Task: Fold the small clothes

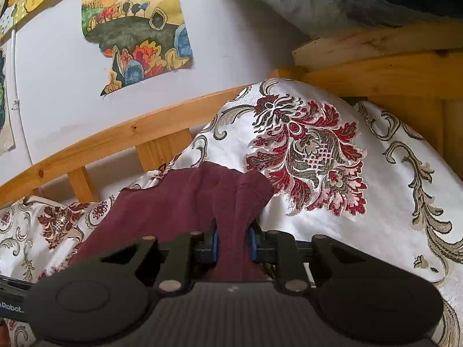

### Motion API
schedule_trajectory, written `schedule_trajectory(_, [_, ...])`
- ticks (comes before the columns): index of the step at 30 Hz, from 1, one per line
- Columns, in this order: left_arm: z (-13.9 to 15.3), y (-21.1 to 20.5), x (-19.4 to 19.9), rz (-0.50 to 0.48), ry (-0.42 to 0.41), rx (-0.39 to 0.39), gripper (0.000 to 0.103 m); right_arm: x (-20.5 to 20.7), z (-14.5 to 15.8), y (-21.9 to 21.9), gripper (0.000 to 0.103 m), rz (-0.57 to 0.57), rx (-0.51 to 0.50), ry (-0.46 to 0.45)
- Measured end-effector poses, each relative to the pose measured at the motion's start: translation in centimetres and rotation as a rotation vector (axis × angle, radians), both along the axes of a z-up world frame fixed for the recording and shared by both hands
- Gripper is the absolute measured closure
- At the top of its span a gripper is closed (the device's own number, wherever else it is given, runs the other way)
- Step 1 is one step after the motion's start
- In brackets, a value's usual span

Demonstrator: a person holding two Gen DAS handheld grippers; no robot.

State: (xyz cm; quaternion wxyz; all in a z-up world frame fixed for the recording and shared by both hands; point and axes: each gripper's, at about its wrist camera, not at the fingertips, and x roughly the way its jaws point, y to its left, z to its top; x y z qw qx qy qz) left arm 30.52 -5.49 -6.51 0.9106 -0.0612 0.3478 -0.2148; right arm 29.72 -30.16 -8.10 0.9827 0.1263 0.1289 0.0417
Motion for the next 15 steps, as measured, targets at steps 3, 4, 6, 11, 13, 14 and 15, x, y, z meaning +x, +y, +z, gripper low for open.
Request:
schedule_trajectory(3, [0.0, 0.1, -0.1, 0.017, -0.006, 0.018, 0.039, -0.5, 0.1, 0.2, 0.053, -0.031, -0.037, -0.009])
schedule_trajectory(4, [0.0, 0.2, -0.2, 0.027, -0.007, 0.025, 0.035, -0.7, 0.1, 0.2, 0.051, -0.034, -0.039, -0.009])
schedule_trajectory(6, [0.2, 0.4, -0.4, 0.055, -0.008, 0.035, 0.019, -1.3, 0.1, -0.2, 0.034, -0.059, -0.037, -0.008])
schedule_trajectory(11, [1.1, 1.0, -1.3, 0.13, -0.038, 0.009, 0.001, -3.6, 0.3, -1.7, 0.014, -0.109, -0.026, -0.024])
schedule_trajectory(13, [1.6, 0.9, -1.4, 0.149, -0.035, 0.006, 0.001, -4.9, 0.6, -2.3, 0.008, -0.111, -0.025, -0.04])
schedule_trajectory(14, [1.8, 0.8, -1.6, 0.157, -0.033, 0.009, 0.001, -5.8, 0.8, -2.7, 0.005, -0.12, -0.024, -0.054])
schedule_trajectory(15, [2.1, 0.6, -1.9, 0.164, -0.036, 0.015, 0.001, -6.6, 1.0, -2.9, 0.002, -0.129, -0.023, -0.068])
